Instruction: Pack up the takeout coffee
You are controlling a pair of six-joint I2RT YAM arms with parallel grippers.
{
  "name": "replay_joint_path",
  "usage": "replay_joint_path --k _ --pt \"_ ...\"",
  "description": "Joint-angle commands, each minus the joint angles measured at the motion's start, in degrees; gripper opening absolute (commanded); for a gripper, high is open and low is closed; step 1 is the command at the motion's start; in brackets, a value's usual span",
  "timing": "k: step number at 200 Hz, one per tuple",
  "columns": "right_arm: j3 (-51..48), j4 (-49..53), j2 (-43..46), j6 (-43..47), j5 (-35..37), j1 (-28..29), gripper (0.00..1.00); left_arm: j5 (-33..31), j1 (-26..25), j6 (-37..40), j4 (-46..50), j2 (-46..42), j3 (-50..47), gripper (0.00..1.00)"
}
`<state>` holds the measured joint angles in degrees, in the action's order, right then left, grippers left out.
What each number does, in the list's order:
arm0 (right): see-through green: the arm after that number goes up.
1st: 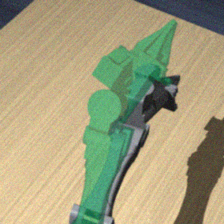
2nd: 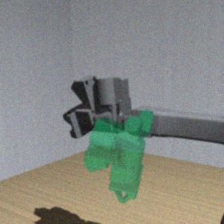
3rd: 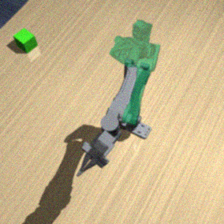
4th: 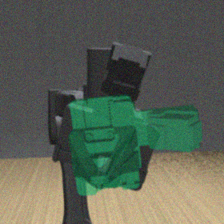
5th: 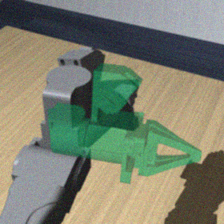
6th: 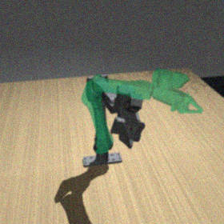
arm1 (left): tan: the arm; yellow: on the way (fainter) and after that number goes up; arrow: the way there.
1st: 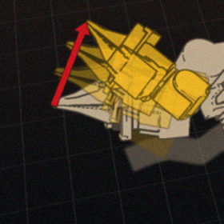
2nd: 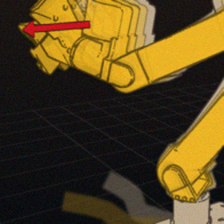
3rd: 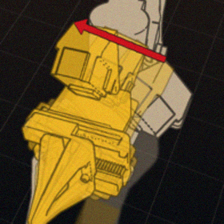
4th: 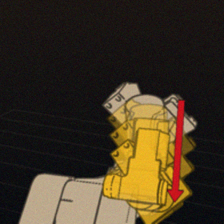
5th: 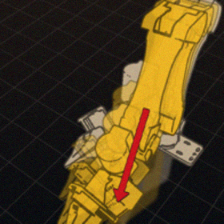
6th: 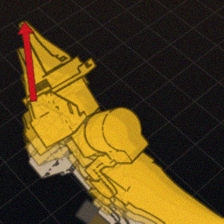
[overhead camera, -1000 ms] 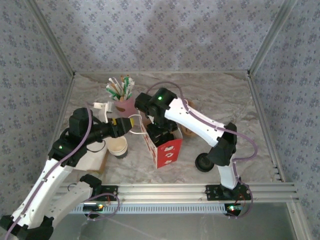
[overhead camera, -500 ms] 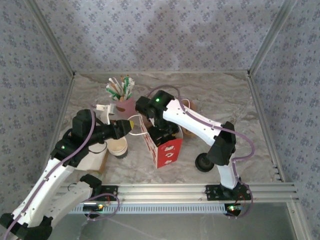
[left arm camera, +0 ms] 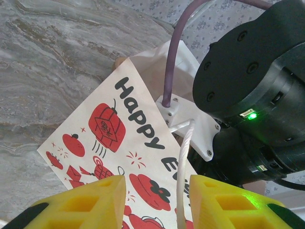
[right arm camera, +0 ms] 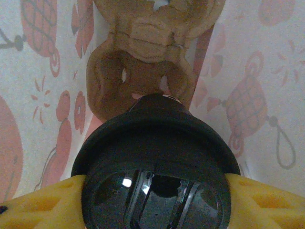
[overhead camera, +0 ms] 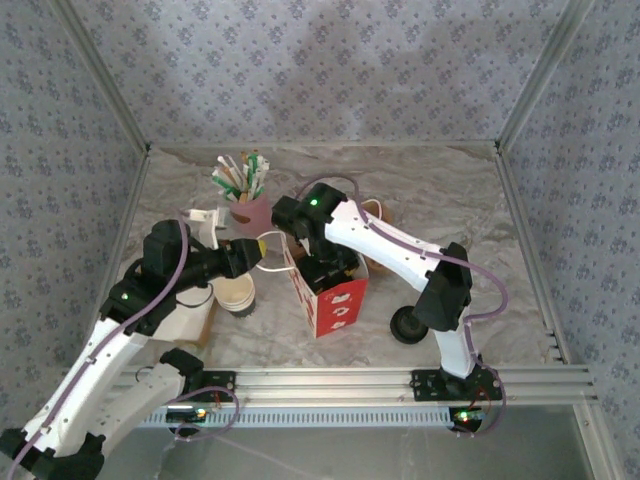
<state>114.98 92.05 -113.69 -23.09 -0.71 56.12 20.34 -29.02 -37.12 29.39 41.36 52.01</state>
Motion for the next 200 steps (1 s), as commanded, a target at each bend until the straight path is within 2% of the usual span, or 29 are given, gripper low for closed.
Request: replay_joint_path --k 1,200 --pt "-0.63 2.00 1.19 -0.85 -0.52 -0.31 0.60 -0.65 -0.30 0.49 -0.26 -0.59 -0.07 0.40" --pt "-2.19 -1.32 3.54 -0.27 0.57 0.40 0.61 -1.00 -0.32 0.40 0.12 -0.32 0.01 0.40"
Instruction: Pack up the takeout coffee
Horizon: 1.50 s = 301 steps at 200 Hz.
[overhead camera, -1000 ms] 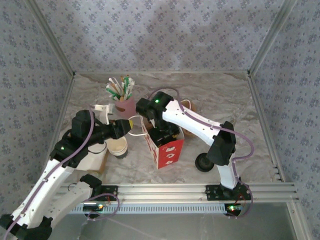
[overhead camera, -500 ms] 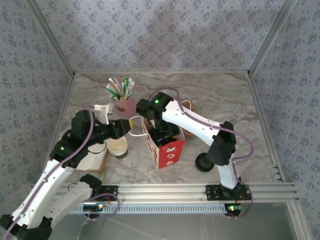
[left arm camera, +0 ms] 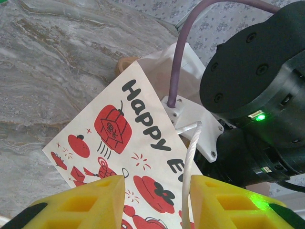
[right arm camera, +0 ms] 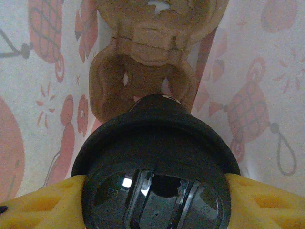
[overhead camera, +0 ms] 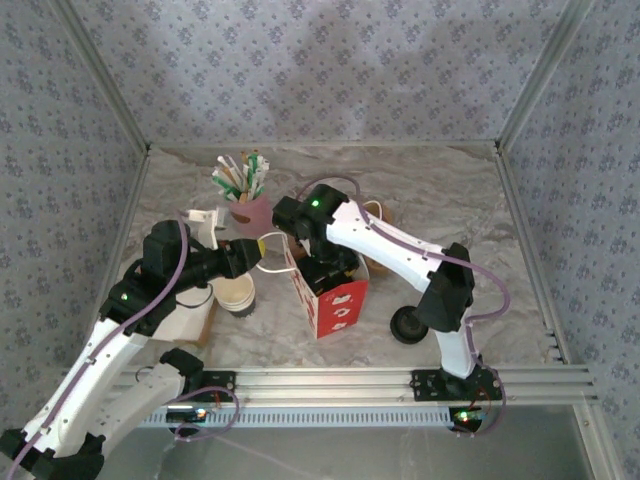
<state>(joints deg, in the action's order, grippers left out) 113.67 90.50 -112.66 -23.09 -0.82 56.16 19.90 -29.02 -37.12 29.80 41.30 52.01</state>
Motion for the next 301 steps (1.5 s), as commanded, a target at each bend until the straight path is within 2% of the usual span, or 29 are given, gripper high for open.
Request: replay_joint_path --k 1,132,188,301 --pt "-0.93 0.22 2.52 -0.28 0.70 0.35 0.61 -0.56 -0.33 0.39 -0.28 -0.25 0.02 0.40" --pt "-3.19 -2.81 4.78 -0.17 2.45 0.79 0.61 -1.17 -0.27 0.51 -0.38 0.16 -0.40 0.40" --pt "-6.38 -6.07 6.48 -0.09 0.16 0.82 0.61 -1.53 -0.27 0.22 -0.18 -0.10 -1.31 0.40" --pt "-11.37 -11.83 8.42 -0.09 1.30 0.71 0.61 -1.80 -0.34 0.26 0.19 -0.34 -1.55 0.40"
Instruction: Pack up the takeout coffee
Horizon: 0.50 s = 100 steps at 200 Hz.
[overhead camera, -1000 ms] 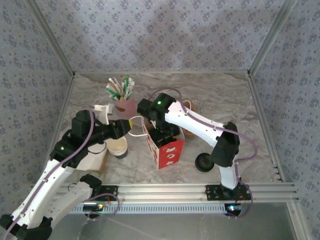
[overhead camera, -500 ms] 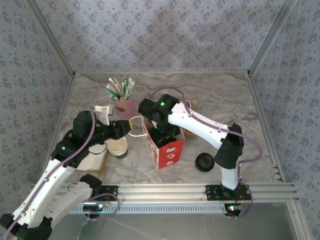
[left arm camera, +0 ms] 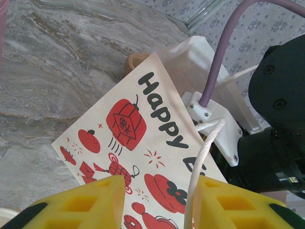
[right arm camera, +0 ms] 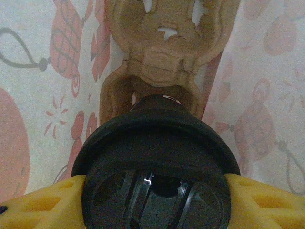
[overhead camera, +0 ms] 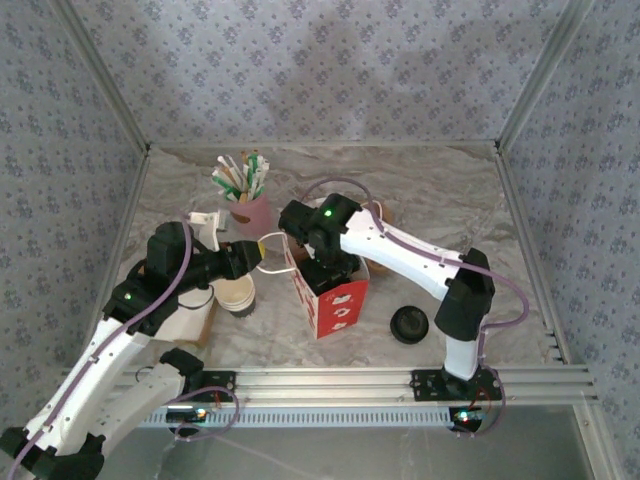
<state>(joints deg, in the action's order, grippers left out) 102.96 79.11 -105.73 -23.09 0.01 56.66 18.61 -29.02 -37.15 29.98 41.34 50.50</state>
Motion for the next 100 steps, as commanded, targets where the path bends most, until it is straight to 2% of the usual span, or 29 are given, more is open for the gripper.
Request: replay_joint_path --k 1,100 --pt "-0.70 -0.45 1.54 -0.10 0.49 0.20 0.61 -0.51 -0.29 0.30 0.05 -0.39 -0.05 0.40" --pt "-1.22 -0.98 2.02 -0.19 0.69 0.37 0.61 -0.86 -0.32 0.34 0.62 -0.74 0.04 0.40"
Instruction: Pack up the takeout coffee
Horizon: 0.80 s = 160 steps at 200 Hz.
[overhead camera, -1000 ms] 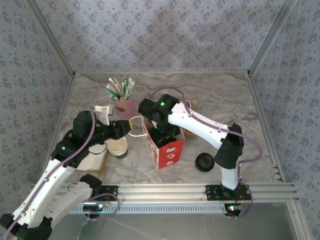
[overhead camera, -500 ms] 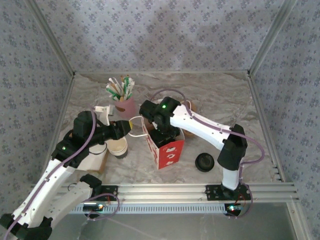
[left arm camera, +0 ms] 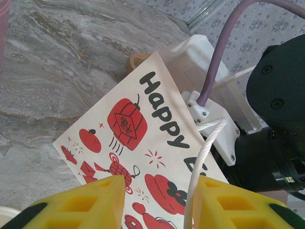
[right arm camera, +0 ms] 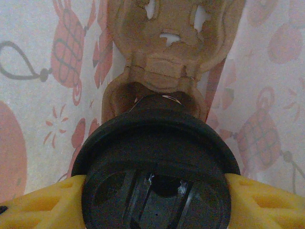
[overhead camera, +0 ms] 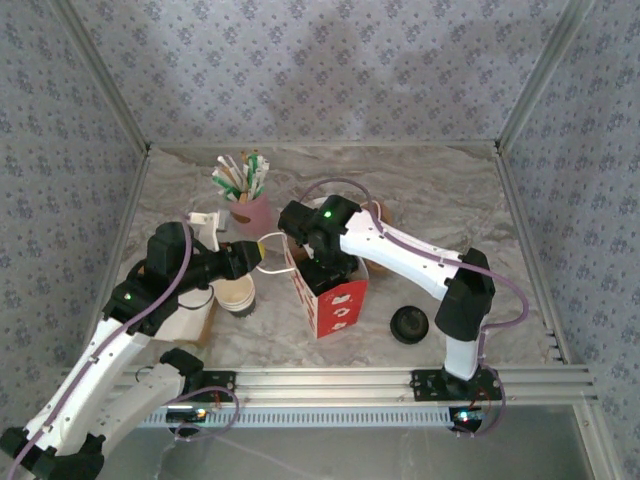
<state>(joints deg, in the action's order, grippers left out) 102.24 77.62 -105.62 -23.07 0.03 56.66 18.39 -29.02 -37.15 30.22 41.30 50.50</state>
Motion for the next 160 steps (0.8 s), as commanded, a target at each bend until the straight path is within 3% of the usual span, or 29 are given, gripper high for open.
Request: replay_joint_path --k 1,160 --pt "-0.52 0.51 1.96 -0.17 0.63 0.33 0.61 -0.64 -0.28 0.33 0.37 -0.69 0.04 0.40" --pt "-5.70 -4.04 2.13 -0.21 -1.77 -0.80 0.61 -0.79 -0.34 0.23 0.25 -0.65 -0.20 0.40"
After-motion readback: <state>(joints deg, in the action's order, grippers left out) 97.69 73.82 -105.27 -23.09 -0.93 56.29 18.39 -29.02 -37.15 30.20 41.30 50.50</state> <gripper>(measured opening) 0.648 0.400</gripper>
